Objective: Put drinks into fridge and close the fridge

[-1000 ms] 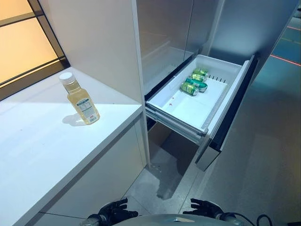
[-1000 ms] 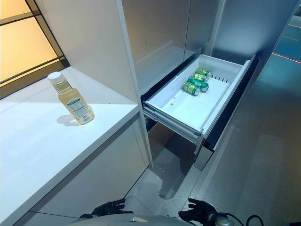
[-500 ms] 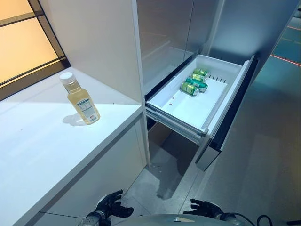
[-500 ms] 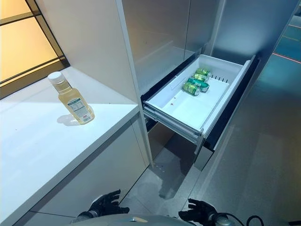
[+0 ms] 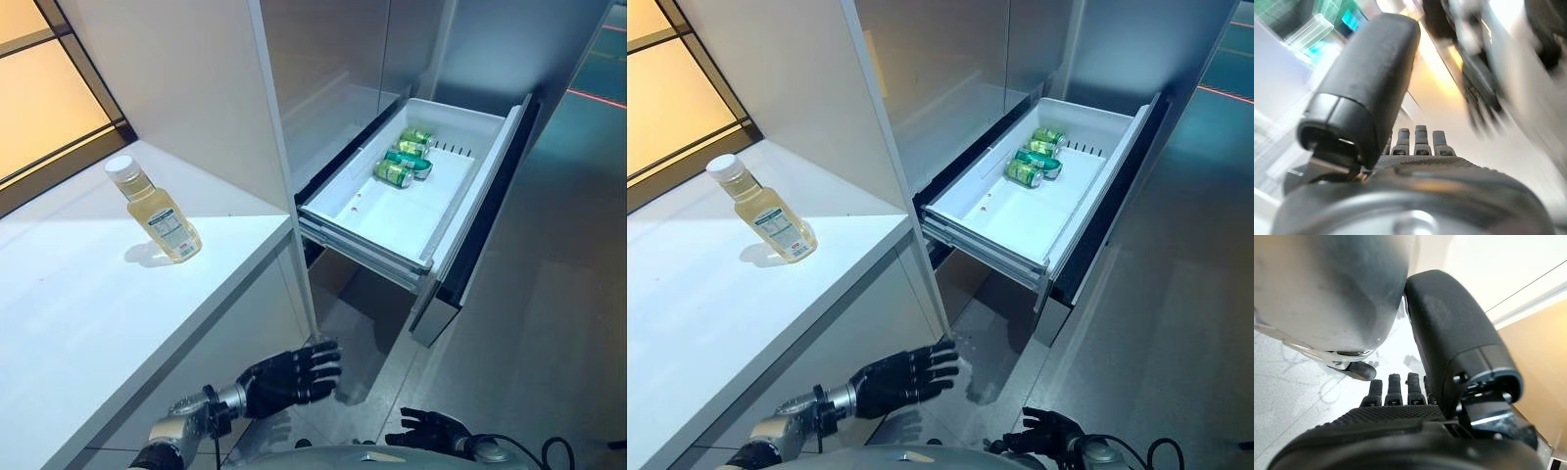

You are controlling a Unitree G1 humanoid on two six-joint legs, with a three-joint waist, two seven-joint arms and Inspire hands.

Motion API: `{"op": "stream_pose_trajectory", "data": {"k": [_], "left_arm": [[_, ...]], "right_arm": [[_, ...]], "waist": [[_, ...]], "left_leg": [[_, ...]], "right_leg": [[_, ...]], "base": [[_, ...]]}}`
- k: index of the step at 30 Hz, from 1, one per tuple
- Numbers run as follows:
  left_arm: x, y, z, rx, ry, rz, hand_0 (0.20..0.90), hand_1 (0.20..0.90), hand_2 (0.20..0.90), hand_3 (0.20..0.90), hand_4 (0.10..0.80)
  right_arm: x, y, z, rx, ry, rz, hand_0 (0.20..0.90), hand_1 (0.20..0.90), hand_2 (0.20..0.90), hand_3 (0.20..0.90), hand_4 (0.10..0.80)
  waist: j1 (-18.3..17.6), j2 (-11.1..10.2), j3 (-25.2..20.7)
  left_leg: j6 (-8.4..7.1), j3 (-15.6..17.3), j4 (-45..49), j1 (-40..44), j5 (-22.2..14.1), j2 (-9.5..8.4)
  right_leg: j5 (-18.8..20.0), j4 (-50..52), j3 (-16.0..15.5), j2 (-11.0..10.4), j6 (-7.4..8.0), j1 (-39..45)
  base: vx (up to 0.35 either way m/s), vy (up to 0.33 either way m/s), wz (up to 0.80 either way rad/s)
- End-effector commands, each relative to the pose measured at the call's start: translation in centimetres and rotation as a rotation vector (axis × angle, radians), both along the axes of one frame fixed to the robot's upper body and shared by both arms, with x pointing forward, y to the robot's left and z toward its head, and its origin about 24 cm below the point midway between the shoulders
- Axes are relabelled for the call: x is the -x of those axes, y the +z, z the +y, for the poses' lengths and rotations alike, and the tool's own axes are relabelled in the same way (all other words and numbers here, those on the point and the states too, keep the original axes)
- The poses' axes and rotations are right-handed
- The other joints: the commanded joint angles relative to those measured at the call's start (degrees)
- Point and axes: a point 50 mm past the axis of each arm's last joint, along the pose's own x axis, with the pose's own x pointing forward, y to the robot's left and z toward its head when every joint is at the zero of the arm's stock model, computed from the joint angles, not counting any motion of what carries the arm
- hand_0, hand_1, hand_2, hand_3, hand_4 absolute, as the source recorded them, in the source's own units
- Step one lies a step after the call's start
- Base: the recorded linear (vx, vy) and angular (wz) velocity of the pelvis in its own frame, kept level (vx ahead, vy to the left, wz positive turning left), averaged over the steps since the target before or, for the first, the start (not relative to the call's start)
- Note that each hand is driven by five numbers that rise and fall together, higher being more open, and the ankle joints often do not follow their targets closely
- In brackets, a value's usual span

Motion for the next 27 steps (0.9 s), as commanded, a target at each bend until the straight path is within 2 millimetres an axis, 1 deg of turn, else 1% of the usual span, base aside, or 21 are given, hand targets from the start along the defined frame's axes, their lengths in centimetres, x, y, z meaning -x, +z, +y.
{"op": "stream_pose_trajectory", "data": {"k": [1,2,3,4,6,8,9,11,12,13,15,17,20,23,27], "left_arm": [[-5.0,9.3,-1.9,0.651,-0.026,-0.378,0.900,0.900,0.900,0.900,0.800],[-5.3,10.8,-2.3,0.732,-0.020,-0.435,0.900,0.900,0.900,0.900,0.800],[-5.4,11.2,-2.4,0.750,-0.015,-0.452,0.900,0.900,0.900,0.900,0.800],[-6.0,14.1,-2.7,0.814,0.036,-0.559,0.900,0.900,0.900,0.900,0.800],[-6.7,17.0,-2.1,0.807,0.156,-0.696,0.900,0.900,0.900,0.900,0.800],[-7.0,19.3,-0.7,0.730,0.325,-0.842,0.900,0.900,0.900,0.900,0.800],[-7.0,20.6,0.6,0.649,0.458,-0.942,0.900,0.900,0.900,0.900,0.800],[-6.2,22.8,3.4,0.413,0.726,-1.194,0.900,0.900,0.900,0.900,0.800],[-5.5,23.8,4.3,0.301,0.839,-1.318,0.900,0.900,0.900,0.900,0.800],[-4.9,24.9,5.0,0.239,0.901,-1.400,0.900,0.900,0.900,0.900,0.800],[-3.7,26.5,5.8,0.127,1.004,-1.545,0.900,0.900,0.900,0.900,0.800],[-2.9,27.7,6.1,0.060,1.080,-1.629,0.900,0.900,0.900,0.900,0.800],[-2.3,28.8,5.8,-0.039,1.159,-1.716,0.900,0.900,0.900,0.900,0.800],[-2.6,29.1,5.7,-0.155,1.222,-1.735,0.900,0.900,0.900,0.900,0.800],[-3.1,29.0,5.9,-0.301,1.282,-1.725,0.900,0.900,0.900,0.900,0.800]], "right_arm": [[-0.8,0.2,-0.1,0.011,0.062,-0.029,0.900,0.900,0.900,0.900,0.800],[-0.6,0.1,0.2,0.006,0.062,-0.028,0.900,0.900,0.900,0.900,0.800],[-0.6,0.0,0.3,0.005,0.062,-0.028,0.900,0.900,0.900,0.900,0.800],[-0.5,-0.2,0.9,-0.003,0.061,-0.026,0.900,0.900,0.900,0.900,0.800],[-0.4,-0.4,1.5,-0.011,0.059,-0.023,0.900,0.900,0.900,0.900,0.800],[-0.2,-0.5,1.8,-0.013,0.057,-0.021,0.900,0.900,0.900,0.900,0.800],[0.0,-0.6,2.0,-0.014,0.052,-0.020,0.900,0.900,0.900,0.900,0.800],[0.4,-0.7,2.3,-0.013,0.044,-0.015,0.900,0.900,0.900,0.900,0.800],[0.7,-0.8,2.5,-0.012,0.044,-0.013,0.900,0.900,0.900,0.900,0.800],[1.0,-0.9,2.6,-0.012,0.039,-0.011,0.900,0.900,0.900,0.900,0.800],[1.6,-1.1,3.0,-0.012,0.035,-0.005,0.900,0.900,0.900,0.900,0.800],[1.9,-1.2,3.3,-0.017,0.037,0.001,0.900,0.900,0.900,0.900,0.800],[1.7,-1.3,3.8,-0.022,0.043,0.003,0.900,0.900,0.900,0.900,0.800],[1.5,-1.3,4.0,-0.025,0.061,-0.001,0.900,0.900,0.900,0.900,0.800],[1.2,-1.2,4.2,-0.028,0.073,-0.009,0.900,0.900,0.900,0.900,0.800]], "waist": [[1.1,-1.4,-1.3],[1.3,-1.6,-1.3],[1.4,-1.7,-1.3],[1.7,-2.0,-1.3],[2.2,-2.3,-1.3],[2.6,-2.4,-1.4],[3.0,-2.5,-1.4],[3.7,-2.5,-1.4],[3.9,-2.5,-1.6],[4.3,-2.6,-1.8],[5.1,-2.8,-2.3],[5.9,-3.0,-2.7],[6.6,-3.3,-3.0],[7.1,-3.4,-3.0],[7.6,-3.4,-2.9]], "left_leg": [[-0.53,0.6,0.5,-0.4,-4.4,-0.12],[-0.53,0.3,0.4,-0.4,-4.5,-0.11],[-0.53,0.2,0.4,-0.3,-4.5,-0.11],[-0.53,-0.2,0.2,-0.2,-4.5,-0.09],[-0.48,-0.9,0.1,0.1,-4.6,-0.13],[-0.44,-1.6,0.1,0.1,-4.6,-0.22],[-0.39,-2.0,0.1,0.1,-4.6,-0.33],[-0.32,-2.9,0.1,0.4,-4.7,-0.49],[-0.25,-3.2,0.1,0.2,-4.6,-0.60],[-0.11,-3.7,0.1,0.1,-4.7,-0.77],[-0.03,-4.5,0.1,-0.2,-4.6,-1.02],[-0.11,-5.2,0.1,-0.4,-4.6,-1.13],[-0.34,-6.0,0.1,-0.7,-4.3,-1.09],[-0.45,-6.6,0.1,-0.9,-4.1,-1.07],[-0.59,-7.0,0.1,-1.1,-3.8,-1.04]], "right_leg": [[-1.4,3.7,0.7,-2.2,5.01,-1.8],[-1.4,3.8,0.7,-2.2,4.92,-1.7],[-1.5,3.8,0.7,-2.2,4.90,-1.7],[-1.6,3.9,0.6,-2.1,4.73,-1.5],[-1.8,3.9,0.4,-2.0,4.59,-1.2],[-2.0,3.8,0.0,-1.9,4.48,-0.9],[-2.1,3.8,-0.3,-1.9,4.44,-0.6],[-2.5,3.8,-1.0,-1.9,4.41,0.0],[-2.5,3.7,-1.3,-2.0,4.41,0.0],[-2.6,3.6,-1.6,-2.0,4.36,0.1],[-3.1,3.5,-2.2,-1.9,4.14,0.4],[-3.5,3.7,-2.8,-1.9,4.02,0.5],[-4.0,4.2,-3.5,-1.8,3.81,0.5],[-4.3,4.5,-3.8,-1.7,3.64,0.5],[-4.5,4.7,-4.2,-1.7,3.58,0.5]], "base": [[0.006,-0.045,0.03],[0.007,-0.045,0.03],[0.015,-0.059,0.05],[0.017,-0.056,0.05],[0.023,-0.052,0.10],[0.019,-0.025,0.10],[0.019,-0.014,0.06],[0.019,-0.004,0.07],[0.014,0.001,0.15],[0.013,-0.001,0.19],[0.019,-0.007,0.17],[0.021,-0.018,0.23],[0.021,-0.024,0.31],[0.018,-0.022,0.35],[0.020,-0.011,0.13]]}}
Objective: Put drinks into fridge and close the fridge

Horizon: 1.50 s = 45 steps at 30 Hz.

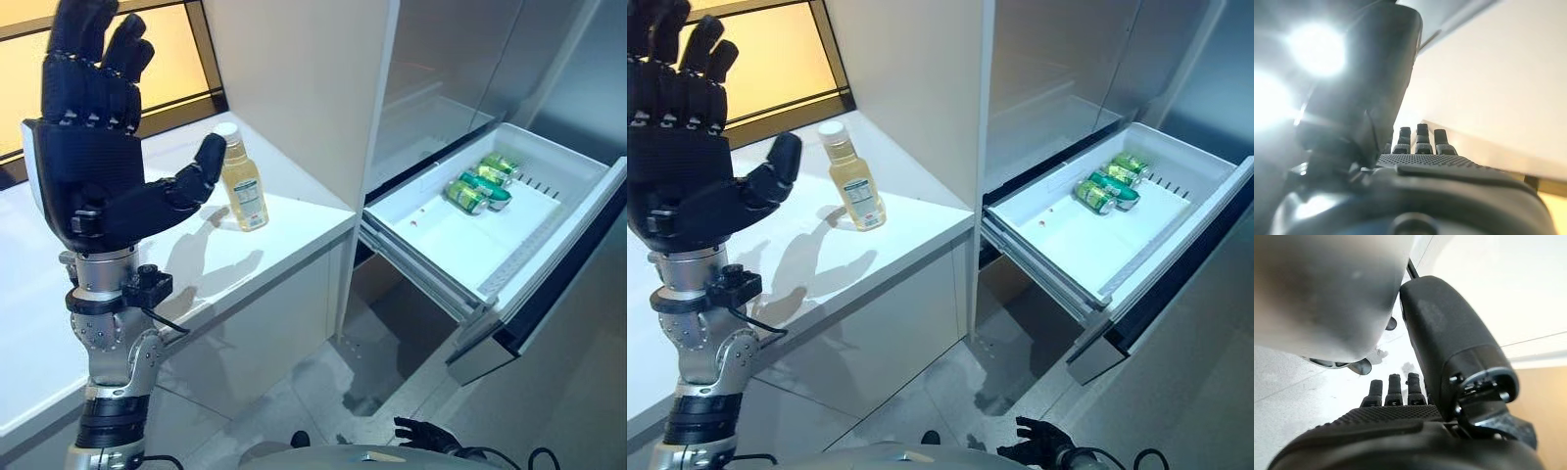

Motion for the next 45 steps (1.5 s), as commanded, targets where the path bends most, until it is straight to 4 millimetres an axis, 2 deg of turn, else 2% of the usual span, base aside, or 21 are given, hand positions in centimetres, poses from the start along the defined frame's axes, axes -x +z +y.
{"op": "stream_pose_trajectory", "data": {"k": [1,9,13,26,33,45], "left_arm": [[0.0,2.2,0.1,-0.054,0.098,-0.099,0.900,0.900,0.900,0.900,0.800],[-0.3,0.5,1.5,-0.049,0.170,0.014,0.900,0.900,0.900,0.900,0.800],[-0.6,-0.6,2.6,0.036,0.149,0.088,0.900,0.900,0.900,0.900,0.800],[-2.3,-2.9,2.5,0.170,0.007,0.274,0.900,0.900,0.900,0.900,0.800],[-3.1,-4.1,2.8,0.186,0.089,0.345,0.900,0.900,0.900,0.900,0.800],[-4.4,-4.3,3.2,0.161,0.168,0.411,0.900,0.900,0.900,0.900,0.800]], "right_arm": [[-0.8,-0.1,2.1,-0.053,0.053,-0.024,0.900,0.900,0.900,0.900,0.800],[-1.4,0.0,1.7,-0.051,0.037,-0.030,0.900,0.900,0.900,0.900,0.800],[-1.2,0.1,1.2,-0.042,0.022,-0.018,0.900,0.900,0.900,0.900,0.800],[-1.1,0.2,0.5,-0.030,0.031,-0.008,0.900,0.900,0.900,0.900,0.800],[-1.1,0.1,0.7,-0.032,0.044,0.007,0.900,0.900,0.900,0.900,0.800],[-0.9,0.1,0.6,-0.030,0.062,0.013,0.900,0.900,0.900,0.900,0.800]], "waist": [[0.1,-0.3,-1.9],[0.8,-0.1,-1.4],[0.7,-0.1,-1.2],[-1.1,0.1,-0.9],[-2.2,0.2,-1.0],[-4.1,0.3,-1.1]], "left_leg": [[-0.96,1.2,0.2,0.8,-4.8,0.69],[-1.09,0.8,0.3,1.0,-4.5,0.77],[-1.00,1.0,0.4,1.2,-4.6,0.77],[-0.37,2.5,0.5,2.5,-5.3,0.61],[0.14,3.8,0.8,3.2,-5.8,0.41],[0.98,5.3,0.9,4.2,-6.7,-0.03]], "right_leg": [[-3.9,4.9,1.3,-0.6,2.88,-1.0],[-4.3,5.7,0.9,-0.7,2.67,-0.8],[-4.5,5.9,1.2,-0.7,2.69,-0.7],[-4.1,6.2,3.3,-0.8,3.25,-0.6],[-3.9,6.8,4.2,-1.3,3.76,-0.7],[-3.9,7.2,6.1,-1.4,4.34,-0.8]], "base": [[0.020,-0.010,0.07],[0.015,0.002,0.03],[0.000,0.000,0.00],[0.009,0.013,-0.02],[0.032,0.037,-0.15],[0.030,0.033,-0.11]]}}
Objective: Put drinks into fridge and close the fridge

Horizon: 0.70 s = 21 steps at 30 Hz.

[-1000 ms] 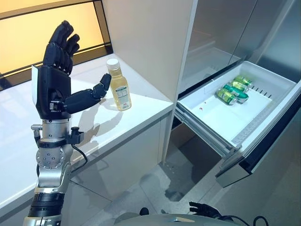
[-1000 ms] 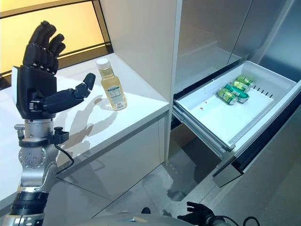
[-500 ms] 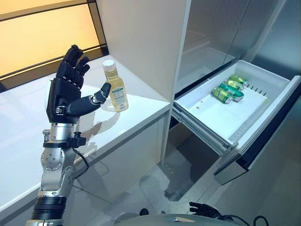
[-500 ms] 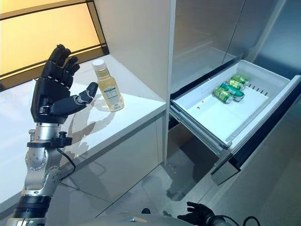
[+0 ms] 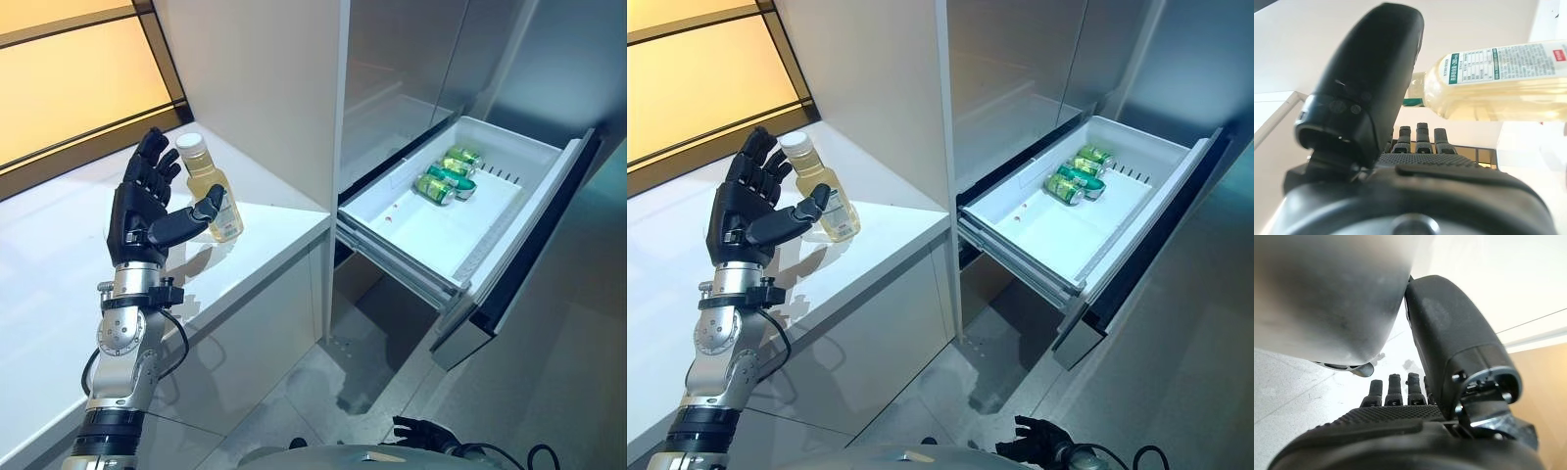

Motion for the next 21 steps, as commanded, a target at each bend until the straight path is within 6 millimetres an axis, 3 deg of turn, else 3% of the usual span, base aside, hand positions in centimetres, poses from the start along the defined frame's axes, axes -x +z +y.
{"op": "stream_pose_trajectory", "data": {"k": [1,21], "left_arm": [[-1.4,4.4,0.0,-0.078,-0.002,-0.190,0.900,0.900,0.900,0.900,0.800],[-3.1,5.2,0.4,-0.144,0.072,-0.149,0.900,0.900,0.900,0.900,0.800]], "right_arm": [[-0.4,0.0,0.6,-0.018,0.063,0.000,0.900,0.900,0.900,0.900,0.800],[0.0,-0.1,0.8,-0.014,0.077,0.014,0.900,0.900,0.900,0.900,0.800]], "waist": [[-0.9,-0.1,-1.5],[-3.0,0.2,-2.0]], "left_leg": [[0.76,1.0,0.9,1.8,-6.3,-0.70],[1.15,2.4,0.8,2.6,-6.8,-0.91]], "right_leg": [[-3.8,7.0,1.6,-1.7,4.20,-1.1],[-3.8,7.4,3.3,-1.5,4.65,-1.4]], "base": [[0.026,0.020,-0.05],[0.010,0.008,-0.04]]}}
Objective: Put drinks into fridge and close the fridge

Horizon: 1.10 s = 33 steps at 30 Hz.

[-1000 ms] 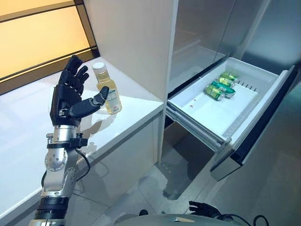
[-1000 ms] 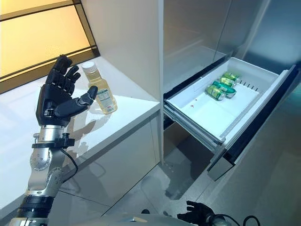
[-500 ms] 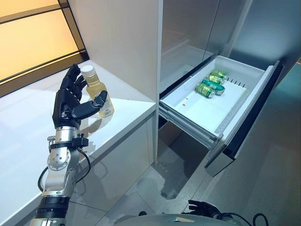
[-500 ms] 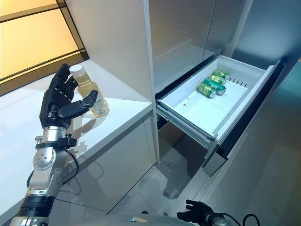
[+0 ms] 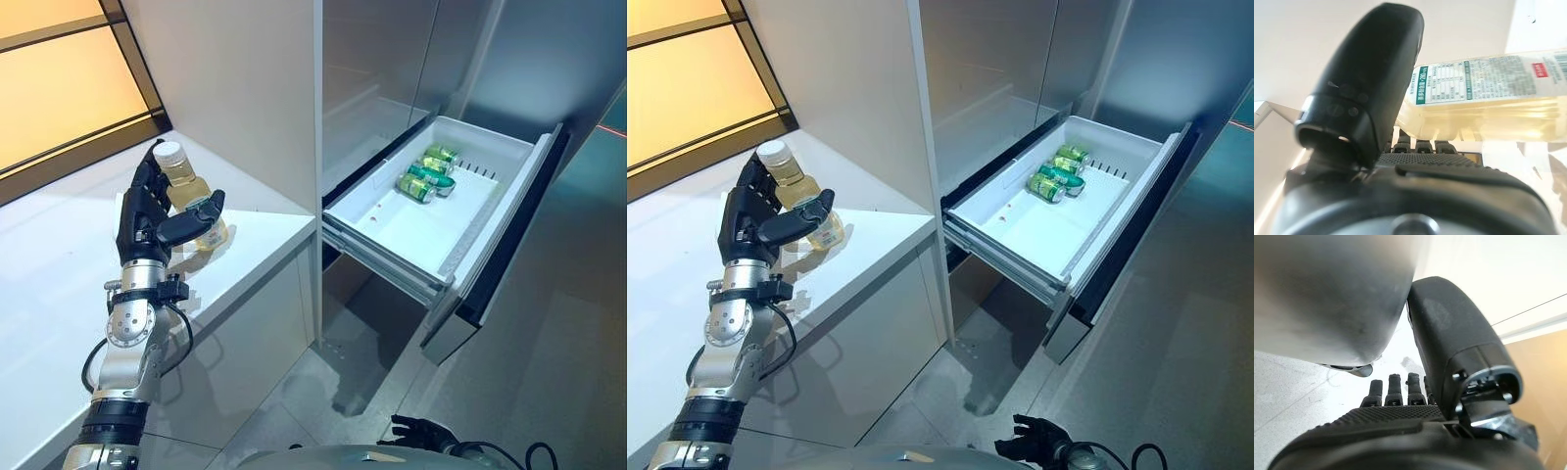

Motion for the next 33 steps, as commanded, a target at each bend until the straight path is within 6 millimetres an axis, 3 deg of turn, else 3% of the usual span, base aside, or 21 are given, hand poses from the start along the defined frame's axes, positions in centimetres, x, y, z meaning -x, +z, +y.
{"op": "stream_pose_trajectory", "data": {"k": [1,32,33], "left_arm": [[-1.9,5.8,0.2,-0.120,0.001,-0.223,0.900,0.900,0.900,0.900,0.800],[-3.1,5.7,1.4,-0.077,0.075,-0.193,0.900,0.900,0.900,0.900,0.800],[-3.1,5.7,1.3,-0.067,0.076,-0.198,0.702,0.702,0.702,0.669,0.569]], "right_arm": [[0.1,-0.1,0.6,-0.009,0.075,0.014,0.900,0.900,0.900,0.900,0.800],[0.6,-0.2,0.4,0.000,0.083,0.033,0.900,0.900,0.900,0.900,0.800],[0.6,-0.2,0.3,0.000,0.082,0.034,0.900,0.900,0.900,0.900,0.800]], "waist": [[-1.4,0.3,-2.0],[-3.2,0.3,-2.5],[-3.2,0.3,-2.5]], "left_leg": [[1.11,0.8,0.8,1.4,-6.1,-1.06],[1.33,2.2,1.1,1.9,-6.5,-1.06],[1.33,2.2,1.2,1.9,-6.5,-1.07]], "right_leg": [[-3.9,7.3,1.7,-1.6,4.71,-2.0],[-4.2,7.8,3.3,-1.1,4.56,-2.2],[-4.2,7.8,3.3,-1.1,4.53,-2.2]], "base": [[0.011,0.008,-0.05],[0.013,0.003,-0.03],[0.000,0.000,0.00]]}}
